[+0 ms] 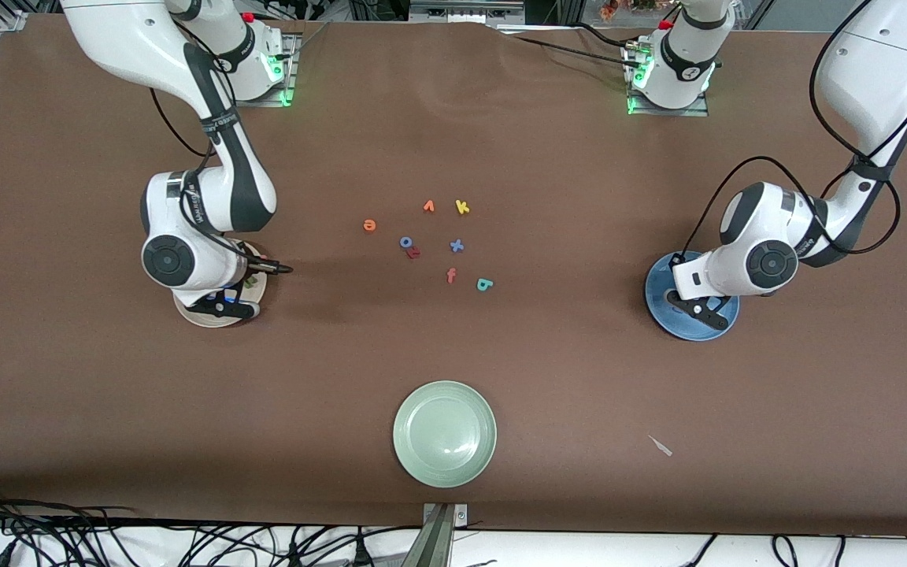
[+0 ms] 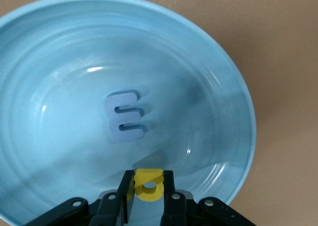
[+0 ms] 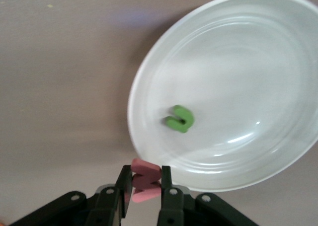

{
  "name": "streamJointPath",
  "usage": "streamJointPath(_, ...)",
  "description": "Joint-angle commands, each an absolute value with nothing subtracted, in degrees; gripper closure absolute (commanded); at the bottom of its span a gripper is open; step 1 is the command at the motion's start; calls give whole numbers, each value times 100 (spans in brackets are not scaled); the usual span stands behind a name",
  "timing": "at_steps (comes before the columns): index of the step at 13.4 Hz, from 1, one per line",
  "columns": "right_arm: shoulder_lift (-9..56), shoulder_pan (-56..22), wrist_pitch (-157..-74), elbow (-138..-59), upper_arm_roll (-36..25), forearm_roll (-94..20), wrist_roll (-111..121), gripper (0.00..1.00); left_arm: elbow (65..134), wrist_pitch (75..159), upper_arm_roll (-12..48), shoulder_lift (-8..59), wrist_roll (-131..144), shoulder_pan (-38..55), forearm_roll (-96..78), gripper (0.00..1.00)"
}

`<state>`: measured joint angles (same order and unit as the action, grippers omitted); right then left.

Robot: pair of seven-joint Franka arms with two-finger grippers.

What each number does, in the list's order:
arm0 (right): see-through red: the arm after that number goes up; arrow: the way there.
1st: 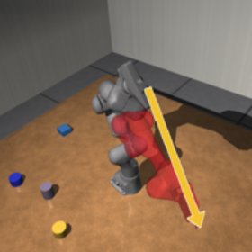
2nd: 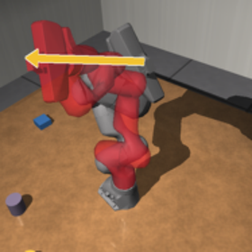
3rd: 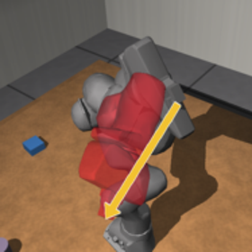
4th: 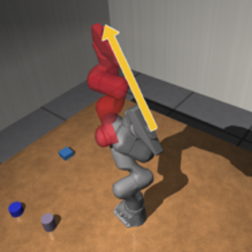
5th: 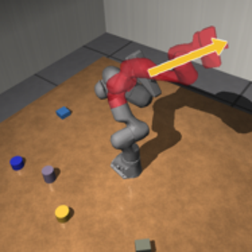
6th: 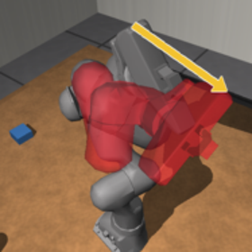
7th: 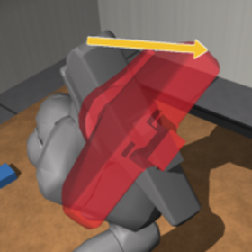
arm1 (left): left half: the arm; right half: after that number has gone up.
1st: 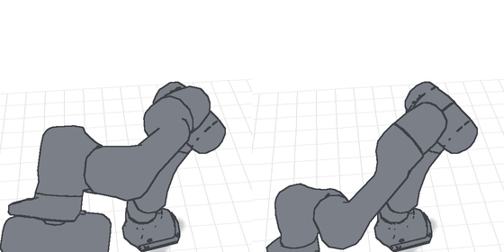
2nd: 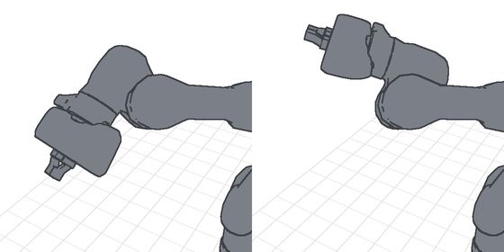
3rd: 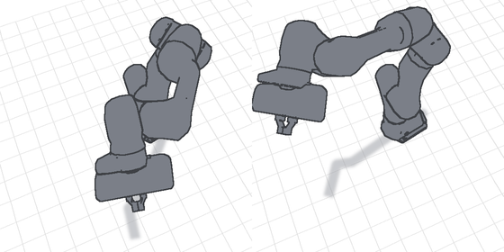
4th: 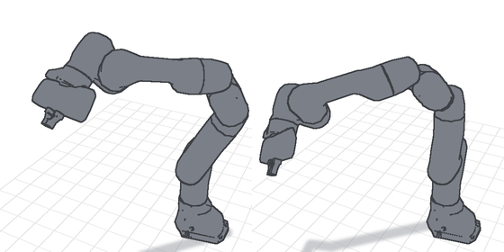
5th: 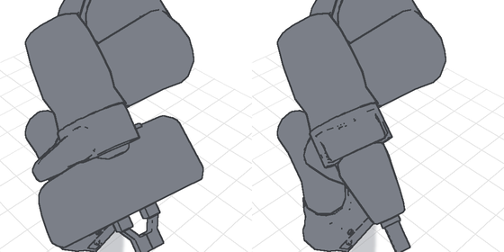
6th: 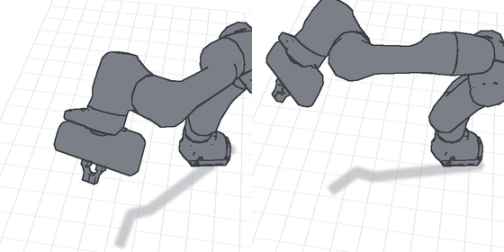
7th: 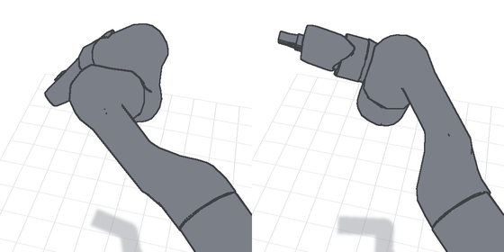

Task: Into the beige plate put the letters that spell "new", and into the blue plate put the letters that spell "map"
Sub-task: 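Drop the w on the white plate while the left gripper drops the d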

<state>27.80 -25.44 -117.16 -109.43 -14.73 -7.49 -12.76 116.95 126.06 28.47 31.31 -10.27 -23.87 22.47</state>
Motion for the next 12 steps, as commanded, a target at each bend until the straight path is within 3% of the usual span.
streamJointPath(1, 2689, -2417, -11681, -11030, -1485, -844, -1037, 58, 11725, 12647, 2918, 3067, -1063, -2452, 2364, 79)
streamJointPath(2, 2689, -2391, -11672, -11022, -1485, -844, -1037, 17, 11707, 12647, 2918, 3067, -1055, -2452, 2364, 45)
streamJointPath(3, 2637, -2391, -11663, -11004, -1468, -844, -1046, 0, 11690, 12639, 2918, 3050, -1072, -2435, 2364, 0)
streamJointPath(7, 2532, -2399, -11119, -10767, -1433, -861, -1159, 0, 11497, 12586, 3120, 2980, -1002, -2391, 2347, 0)
streamJointPath(12, 2023, -2426, -11215, -11038, -845, -1090, -2264, 0, 11303, 12551, 3444, 2900, -976, -2382, 2259, 0)
